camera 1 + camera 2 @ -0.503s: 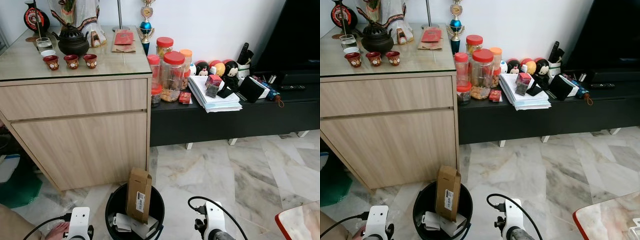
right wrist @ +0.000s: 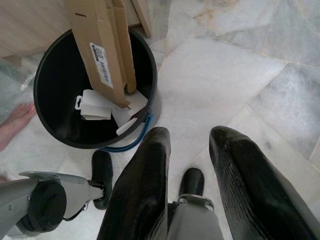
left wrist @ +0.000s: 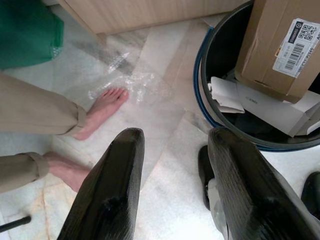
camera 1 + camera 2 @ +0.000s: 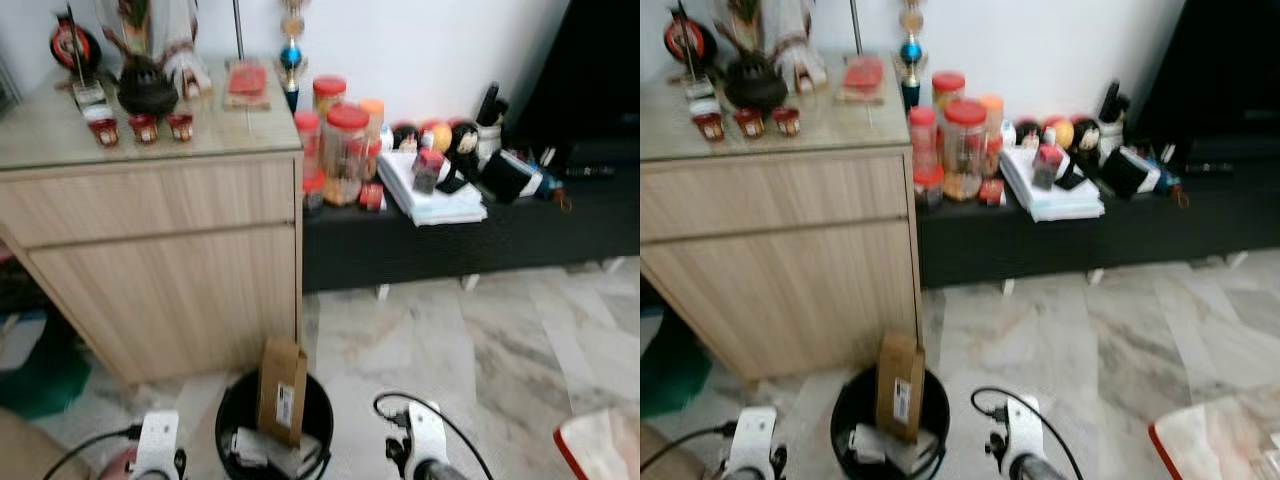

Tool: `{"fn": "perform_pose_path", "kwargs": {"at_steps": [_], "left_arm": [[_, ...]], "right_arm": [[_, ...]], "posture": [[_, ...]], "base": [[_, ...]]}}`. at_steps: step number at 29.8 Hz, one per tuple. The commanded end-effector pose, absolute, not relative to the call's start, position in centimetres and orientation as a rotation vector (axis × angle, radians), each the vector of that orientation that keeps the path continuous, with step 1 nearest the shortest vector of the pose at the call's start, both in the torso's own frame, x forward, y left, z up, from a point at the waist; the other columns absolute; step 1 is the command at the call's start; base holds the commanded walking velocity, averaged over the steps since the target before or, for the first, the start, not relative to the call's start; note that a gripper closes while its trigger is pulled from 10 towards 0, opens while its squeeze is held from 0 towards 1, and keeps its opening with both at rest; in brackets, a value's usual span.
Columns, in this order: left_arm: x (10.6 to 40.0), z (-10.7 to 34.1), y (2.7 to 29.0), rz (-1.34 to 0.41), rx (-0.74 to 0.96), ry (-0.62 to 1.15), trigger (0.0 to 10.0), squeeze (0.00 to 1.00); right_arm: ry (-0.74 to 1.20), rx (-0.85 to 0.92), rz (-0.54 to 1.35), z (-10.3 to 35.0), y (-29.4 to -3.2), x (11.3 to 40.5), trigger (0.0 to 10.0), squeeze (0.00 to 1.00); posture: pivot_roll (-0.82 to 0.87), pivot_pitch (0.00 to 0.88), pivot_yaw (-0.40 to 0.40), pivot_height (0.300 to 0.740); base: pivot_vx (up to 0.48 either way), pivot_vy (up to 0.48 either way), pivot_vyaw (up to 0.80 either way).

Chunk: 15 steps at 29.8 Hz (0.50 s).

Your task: Picking trash to rubbish bin

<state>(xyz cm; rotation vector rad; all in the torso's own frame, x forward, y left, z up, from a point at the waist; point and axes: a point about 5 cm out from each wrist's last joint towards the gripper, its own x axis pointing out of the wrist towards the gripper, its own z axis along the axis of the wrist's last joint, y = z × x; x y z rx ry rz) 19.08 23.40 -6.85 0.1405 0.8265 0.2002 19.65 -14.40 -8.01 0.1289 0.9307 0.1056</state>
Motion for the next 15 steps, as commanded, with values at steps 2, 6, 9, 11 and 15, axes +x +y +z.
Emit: {"fn": "perform_pose_path", "kwargs": {"at_steps": [2, 6, 9, 11, 15], "left_arm": [[18.88, -7.03, 23.23, 0.188, 0.145, 0.844, 10.0, 0.0], [18.94, -7.01, 23.21, 0.188, 0.145, 0.843, 10.0, 0.0], [18.95, -7.01, 23.19, 0.188, 0.145, 0.842, 10.0, 0.0], [18.96, -7.0, 23.19, 0.188, 0.145, 0.842, 10.0, 0.0], [19.0, -6.98, 23.19, 0.19, 0.143, 0.841, 10.0, 0.0]], "right_arm": [[0.915, 0.134, 0.094, -7.86, -14.65, 19.89, 10.0, 0.0], [0.914, 0.134, 0.097, -7.84, -14.68, 19.91, 10.0, 0.0], [0.914, 0.134, 0.098, -7.84, -14.69, 19.92, 10.0, 0.0], [0.914, 0.134, 0.097, -7.84, -14.7, 19.92, 10.0, 0.0], [0.913, 0.134, 0.096, -7.82, -14.73, 19.94, 10.0, 0.0]], "posture": [[0.02, 0.0, -0.063, 0.74], [0.02, 0.0, -0.064, 0.74], [0.02, 0.0, -0.064, 0.74], [0.02, 0.0, -0.064, 0.74], [0.02, 0.0, -0.068, 0.74]], "base": [[0.0, 0.0, 0.0], [0.0, 0.0, 0.0], [0.0, 0.0, 0.0], [0.0, 0.0, 0.0], [0.0, 0.0, 0.0]]}}
